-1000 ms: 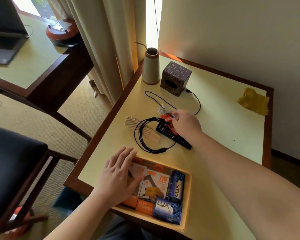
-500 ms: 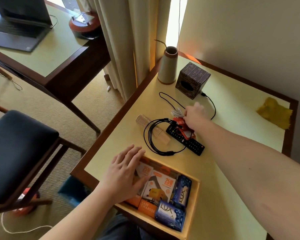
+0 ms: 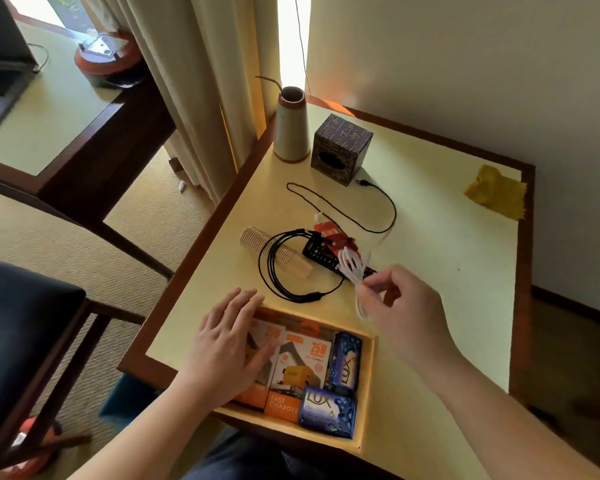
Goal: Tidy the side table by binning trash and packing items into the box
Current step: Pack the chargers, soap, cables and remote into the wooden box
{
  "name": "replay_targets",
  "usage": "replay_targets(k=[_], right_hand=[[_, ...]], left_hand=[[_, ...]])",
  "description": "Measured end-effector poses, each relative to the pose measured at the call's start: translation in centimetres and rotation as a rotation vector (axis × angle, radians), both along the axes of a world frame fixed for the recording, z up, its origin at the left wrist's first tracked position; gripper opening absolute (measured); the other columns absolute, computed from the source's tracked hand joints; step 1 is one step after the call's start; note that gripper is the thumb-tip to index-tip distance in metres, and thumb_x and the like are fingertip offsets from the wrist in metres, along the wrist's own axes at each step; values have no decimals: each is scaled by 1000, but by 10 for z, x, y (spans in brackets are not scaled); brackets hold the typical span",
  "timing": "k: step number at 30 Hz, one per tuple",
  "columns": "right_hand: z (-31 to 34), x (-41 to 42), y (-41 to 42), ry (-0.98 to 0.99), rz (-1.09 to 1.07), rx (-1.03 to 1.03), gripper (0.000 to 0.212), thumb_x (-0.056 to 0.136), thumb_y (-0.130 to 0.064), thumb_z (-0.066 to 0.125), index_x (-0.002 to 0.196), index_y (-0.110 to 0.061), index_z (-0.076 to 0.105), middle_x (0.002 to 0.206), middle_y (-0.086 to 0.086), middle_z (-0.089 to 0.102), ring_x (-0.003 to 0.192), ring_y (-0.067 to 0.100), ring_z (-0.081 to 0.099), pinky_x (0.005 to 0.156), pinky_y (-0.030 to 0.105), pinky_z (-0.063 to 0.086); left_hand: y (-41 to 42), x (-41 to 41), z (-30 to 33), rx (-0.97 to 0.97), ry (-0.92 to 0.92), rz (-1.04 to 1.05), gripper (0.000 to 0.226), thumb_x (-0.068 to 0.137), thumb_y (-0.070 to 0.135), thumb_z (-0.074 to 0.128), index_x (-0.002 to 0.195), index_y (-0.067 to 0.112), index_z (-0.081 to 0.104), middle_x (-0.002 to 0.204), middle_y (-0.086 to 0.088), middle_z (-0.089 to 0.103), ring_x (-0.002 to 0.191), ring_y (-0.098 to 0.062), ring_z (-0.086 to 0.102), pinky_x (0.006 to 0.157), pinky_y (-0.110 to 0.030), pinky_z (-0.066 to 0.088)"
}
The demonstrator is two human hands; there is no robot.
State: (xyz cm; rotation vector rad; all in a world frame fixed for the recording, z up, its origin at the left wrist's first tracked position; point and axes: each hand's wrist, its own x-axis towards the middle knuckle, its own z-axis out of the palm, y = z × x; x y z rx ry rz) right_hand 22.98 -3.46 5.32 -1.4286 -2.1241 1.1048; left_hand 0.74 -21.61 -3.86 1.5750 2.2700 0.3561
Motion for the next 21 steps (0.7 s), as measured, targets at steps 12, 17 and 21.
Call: replay_targets(k=[12,17,21], right_hand=[[-71,49,-126,-359,207,237,33,80,-30,81,84,-29,48,79,-12,49,60,11,51,44,24,47],[-68,38,-117,-488,253,306,23,79,-39,76,86,-25,58,84,-7,47,70,11,43,46,20,42],[-65,35,-114,-536,277,318,22,79,-38,77,85,-24,61,86,-4,48,73,12,42,50,22,42]], left_hand=[[-1,0,-2,16,-4,1,74,95,68,48,158,32,33,164,9,33,157,-18,15,123,-51,26],[-1,0,-2,16,-9,7,74,96,66,52,158,32,32,164,9,32,157,-17,13,122,-49,23],[-2,-1,-3,19,-15,7,74,95,68,48,158,31,32,164,9,32,157,-17,13,122,-48,23]])
